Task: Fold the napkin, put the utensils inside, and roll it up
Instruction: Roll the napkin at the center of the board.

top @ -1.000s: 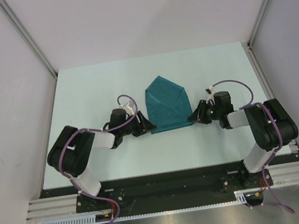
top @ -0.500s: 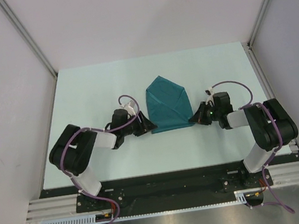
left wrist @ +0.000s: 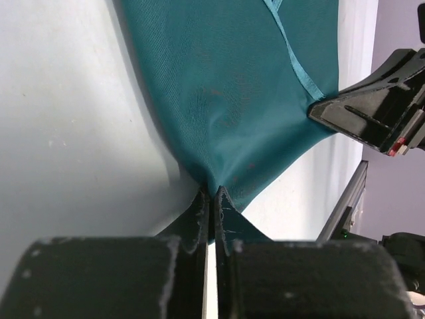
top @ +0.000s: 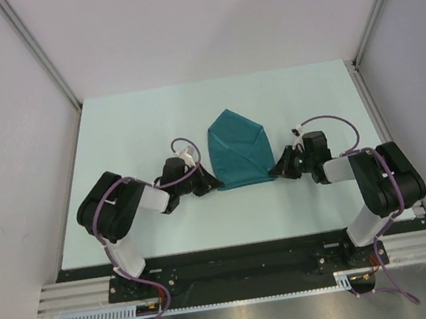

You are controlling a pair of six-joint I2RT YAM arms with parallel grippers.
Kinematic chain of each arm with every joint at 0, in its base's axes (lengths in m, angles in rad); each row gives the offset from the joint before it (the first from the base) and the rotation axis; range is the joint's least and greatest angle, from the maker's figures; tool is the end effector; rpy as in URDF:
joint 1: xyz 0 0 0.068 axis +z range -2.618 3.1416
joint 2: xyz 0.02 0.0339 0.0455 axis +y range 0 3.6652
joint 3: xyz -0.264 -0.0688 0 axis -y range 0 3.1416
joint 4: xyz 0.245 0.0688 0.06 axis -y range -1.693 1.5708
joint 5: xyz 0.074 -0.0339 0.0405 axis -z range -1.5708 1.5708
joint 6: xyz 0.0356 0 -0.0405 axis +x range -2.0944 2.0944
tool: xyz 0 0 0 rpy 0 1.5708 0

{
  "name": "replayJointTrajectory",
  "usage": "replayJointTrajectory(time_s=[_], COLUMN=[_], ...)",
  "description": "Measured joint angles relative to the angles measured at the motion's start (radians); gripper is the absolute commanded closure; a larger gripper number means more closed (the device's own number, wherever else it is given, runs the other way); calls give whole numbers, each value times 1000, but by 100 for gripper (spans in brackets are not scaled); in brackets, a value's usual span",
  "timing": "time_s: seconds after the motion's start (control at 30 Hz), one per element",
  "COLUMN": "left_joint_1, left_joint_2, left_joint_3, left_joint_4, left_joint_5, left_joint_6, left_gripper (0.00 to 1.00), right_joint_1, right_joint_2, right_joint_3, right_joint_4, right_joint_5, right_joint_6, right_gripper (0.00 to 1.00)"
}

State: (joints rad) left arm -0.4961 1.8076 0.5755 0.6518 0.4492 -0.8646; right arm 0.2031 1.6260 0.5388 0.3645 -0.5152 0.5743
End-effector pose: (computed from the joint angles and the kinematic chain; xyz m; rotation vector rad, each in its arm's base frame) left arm 0.2641 -0.1605 0.1008 -0.1455 2.3647 -1.2165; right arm 0.2710 0.0737 0.1187 0.1598 2.3742 0.9803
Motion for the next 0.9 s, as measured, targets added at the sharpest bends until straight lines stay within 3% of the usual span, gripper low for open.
replayJointTrajectory(time_s=[0.03,0.07,0.13,0.37,0.47,0.6,0.9], left_joint_1=[0,0,0,7,20,44,72], left_joint_2=[0,0,0,0,0,1,1], left_joint_3=[0,1,5,39,64,80,134], left_joint_4=[-1,-3,-12,-98,-159,-221,-353], left_joint_5=[2,5,15,74,104,159,229], left_joint_6=[0,0,-1,0,1,-1,0], left_gripper=[100,100,100,100,100,100,100], right_joint_1=[0,0,-2,21,117,332,708], right_joint_2=[-4,-10,-37,-287,-403,-449,-324], right_joint_3=[0,1,3,12,20,32,32], right_joint_4=[-6,-15,-42,-165,-187,-187,-64], right_joint_5=[0,1,3,128,256,435,721], right_joint_6=[-2,-8,-18,-135,-215,-338,-607], right_gripper=[73,59,45,24,22,20,19])
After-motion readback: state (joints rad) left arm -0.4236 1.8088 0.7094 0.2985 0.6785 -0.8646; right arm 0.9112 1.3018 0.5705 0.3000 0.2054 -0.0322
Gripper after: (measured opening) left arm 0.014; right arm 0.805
